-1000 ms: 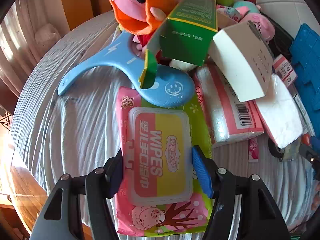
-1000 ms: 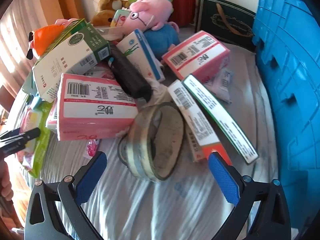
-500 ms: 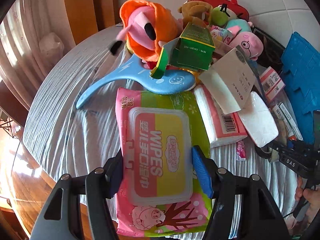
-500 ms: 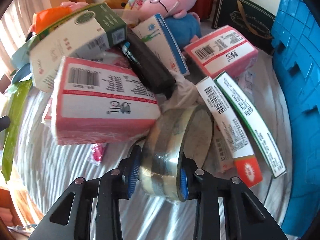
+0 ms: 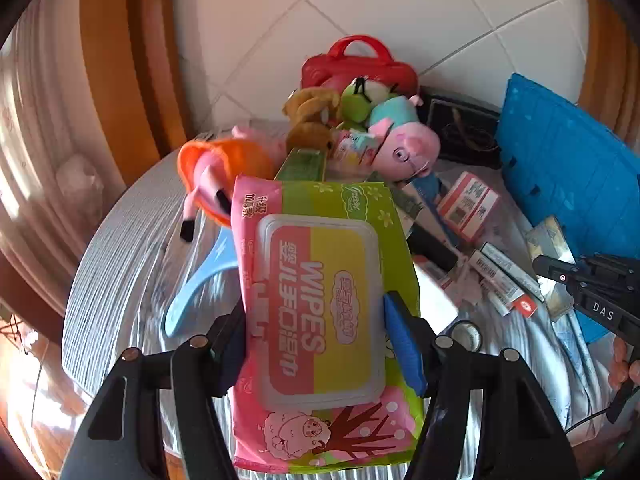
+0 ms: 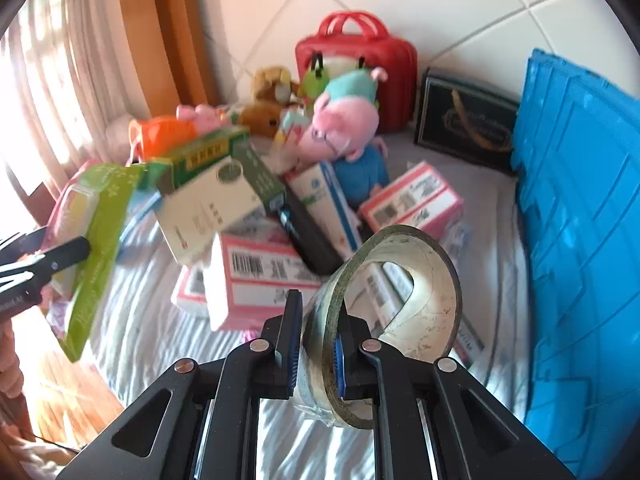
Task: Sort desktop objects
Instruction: 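Carry the wipes pack and tape roll into the blue crate and release, then move both tools back over the table, then grasp the tall green medicine box with the left tool while the right tool grasps a white medicine box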
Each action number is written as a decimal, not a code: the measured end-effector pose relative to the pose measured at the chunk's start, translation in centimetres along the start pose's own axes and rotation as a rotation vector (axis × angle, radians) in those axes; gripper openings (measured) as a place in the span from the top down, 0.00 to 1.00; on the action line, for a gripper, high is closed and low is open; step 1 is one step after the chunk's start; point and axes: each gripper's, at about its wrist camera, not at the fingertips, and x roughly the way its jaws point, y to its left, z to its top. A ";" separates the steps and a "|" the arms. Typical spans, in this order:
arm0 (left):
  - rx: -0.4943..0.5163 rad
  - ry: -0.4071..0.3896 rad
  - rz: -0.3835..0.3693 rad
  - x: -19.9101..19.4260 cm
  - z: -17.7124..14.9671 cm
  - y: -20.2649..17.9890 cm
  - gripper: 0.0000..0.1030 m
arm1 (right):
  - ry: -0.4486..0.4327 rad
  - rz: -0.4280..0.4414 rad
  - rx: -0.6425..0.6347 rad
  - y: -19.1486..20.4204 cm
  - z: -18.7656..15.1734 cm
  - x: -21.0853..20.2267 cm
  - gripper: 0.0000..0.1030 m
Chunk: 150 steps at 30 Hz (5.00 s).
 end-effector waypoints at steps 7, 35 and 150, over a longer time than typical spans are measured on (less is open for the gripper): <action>0.071 -0.095 -0.077 -1.4 4.9 -4.5 0.40 | -0.136 -0.054 -0.006 -1.0 3.3 -6.8 0.87; 0.367 -0.202 -0.490 -6.3 21.6 -40.2 0.40 | -0.208 -0.557 0.094 -29.4 8.2 -25.9 0.87; 0.016 0.293 0.052 20.3 11.1 3.3 0.50 | 0.037 -0.211 0.269 -6.5 5.8 -0.1 0.00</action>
